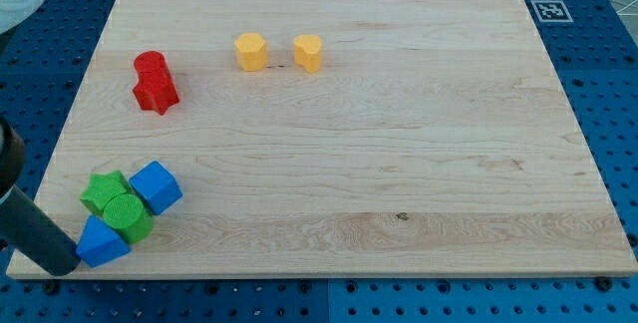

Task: Move the blue triangle to the center

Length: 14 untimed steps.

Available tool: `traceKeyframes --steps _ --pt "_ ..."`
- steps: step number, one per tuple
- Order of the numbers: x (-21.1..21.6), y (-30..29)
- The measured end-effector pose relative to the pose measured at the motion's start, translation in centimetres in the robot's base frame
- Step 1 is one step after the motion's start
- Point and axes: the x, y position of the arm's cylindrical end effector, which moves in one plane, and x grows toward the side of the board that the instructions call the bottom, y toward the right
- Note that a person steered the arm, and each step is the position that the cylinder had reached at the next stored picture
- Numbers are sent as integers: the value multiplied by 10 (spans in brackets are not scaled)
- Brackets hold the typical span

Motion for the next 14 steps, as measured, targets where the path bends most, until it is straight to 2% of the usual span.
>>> traceKeyframes --steps 3,6,9,12,14 --pt "0 37" --pt "0 220" --pt "-1 190" --pt "-1 94" --pt "-26 92"
